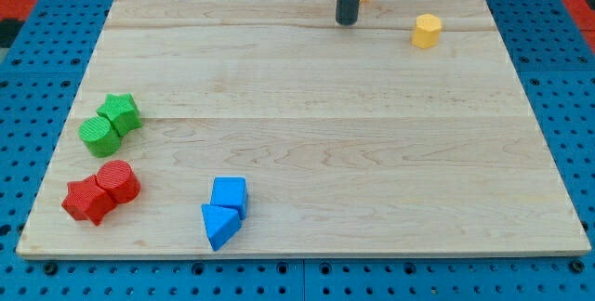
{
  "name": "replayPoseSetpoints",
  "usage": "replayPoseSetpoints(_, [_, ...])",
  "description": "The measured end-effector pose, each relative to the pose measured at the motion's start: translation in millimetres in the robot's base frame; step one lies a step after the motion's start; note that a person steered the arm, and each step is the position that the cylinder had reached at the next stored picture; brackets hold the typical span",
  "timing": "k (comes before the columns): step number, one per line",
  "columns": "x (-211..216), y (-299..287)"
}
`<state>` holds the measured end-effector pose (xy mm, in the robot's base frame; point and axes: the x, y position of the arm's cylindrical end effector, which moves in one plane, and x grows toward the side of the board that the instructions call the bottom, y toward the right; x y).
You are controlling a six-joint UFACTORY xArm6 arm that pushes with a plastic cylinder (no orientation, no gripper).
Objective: Separate yellow heart and the yellow hexagon
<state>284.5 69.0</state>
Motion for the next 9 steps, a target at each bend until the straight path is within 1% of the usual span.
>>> replayPoseSetpoints(1, [48, 43])
replayPoseSetpoints(2, [45, 115])
replayPoseSetpoints(3, [14, 137])
replayPoseSetpoints(4, [-47, 99])
replayPoseSetpoints(5, [-80, 69])
replayPoseSetpoints(6, [-80, 68])
replayPoseSetpoints(7, [-72, 64])
replayPoseSetpoints(8, [-52, 43])
replayPoseSetpoints(9, [-46, 25])
